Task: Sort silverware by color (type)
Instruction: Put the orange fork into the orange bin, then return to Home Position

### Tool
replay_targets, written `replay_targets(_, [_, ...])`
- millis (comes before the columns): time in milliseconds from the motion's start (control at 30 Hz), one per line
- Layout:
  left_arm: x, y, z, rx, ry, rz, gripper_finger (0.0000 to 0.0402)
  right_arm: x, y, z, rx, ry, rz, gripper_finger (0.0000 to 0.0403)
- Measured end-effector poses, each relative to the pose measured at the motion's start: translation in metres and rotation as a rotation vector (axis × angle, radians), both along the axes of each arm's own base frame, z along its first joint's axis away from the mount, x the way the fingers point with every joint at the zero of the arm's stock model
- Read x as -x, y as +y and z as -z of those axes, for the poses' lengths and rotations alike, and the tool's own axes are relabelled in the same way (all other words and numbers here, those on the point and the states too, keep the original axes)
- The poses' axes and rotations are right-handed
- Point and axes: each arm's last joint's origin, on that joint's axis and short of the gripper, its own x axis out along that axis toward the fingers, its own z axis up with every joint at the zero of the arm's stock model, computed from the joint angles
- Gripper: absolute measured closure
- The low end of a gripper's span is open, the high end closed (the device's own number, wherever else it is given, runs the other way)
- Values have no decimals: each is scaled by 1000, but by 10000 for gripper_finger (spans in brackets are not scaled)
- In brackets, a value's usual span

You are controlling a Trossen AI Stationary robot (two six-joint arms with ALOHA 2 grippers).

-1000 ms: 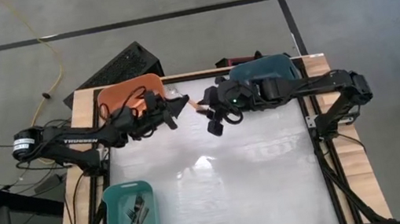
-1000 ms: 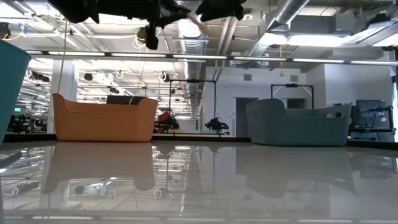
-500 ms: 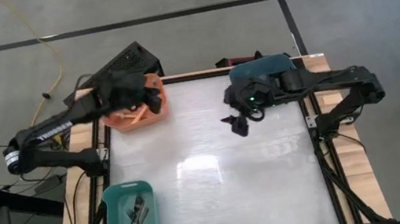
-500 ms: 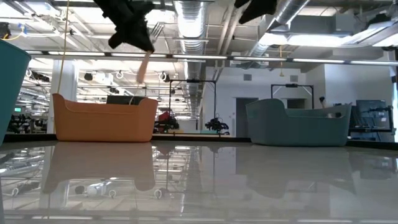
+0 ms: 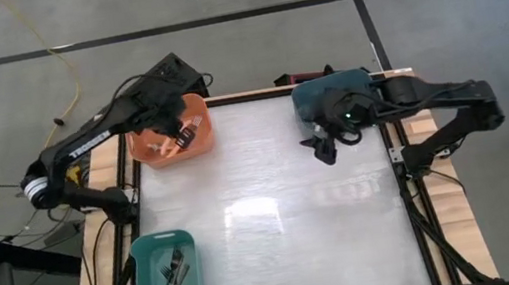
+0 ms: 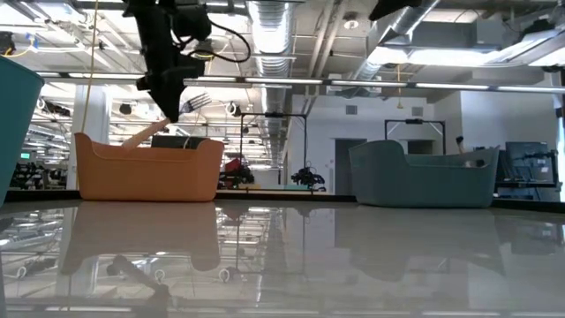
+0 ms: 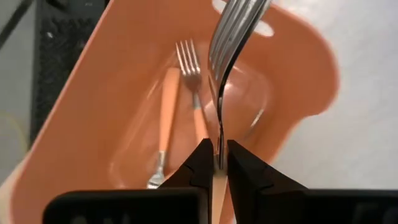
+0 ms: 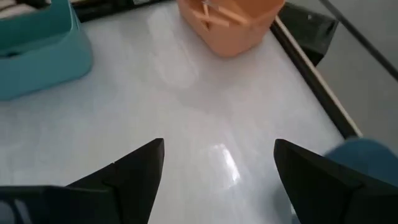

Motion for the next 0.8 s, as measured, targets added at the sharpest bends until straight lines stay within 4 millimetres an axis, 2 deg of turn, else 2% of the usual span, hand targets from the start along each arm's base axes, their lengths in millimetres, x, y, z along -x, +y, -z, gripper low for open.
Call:
replay_targets(133, [-5,6,9,-10,68,7,387,17,3,-1,-19,56,28,78])
replay_targets(267, [-8,8,15,-5,98,4,380,37,11,-3,33,99,81,78])
replay_targets(467, [-8,8,15,-17,125,15,330,68,26,-9,83,52,89,78])
replay_targets(567, [-6,8,16,-38,168,12,294,81,30,2,70,-3,54,78])
replay_targets(667, [-2,7,10,-51,232,-15,262,94,33,22,30,-92,33,78])
replay_targets(733, [-1,5,-3,-57,187,-40,247,101,35,38,-11,-192,11,78])
replay_targets(800, [3,-3,-21,-51,53,-20,238,104,39,57,-61,-296,-37,78])
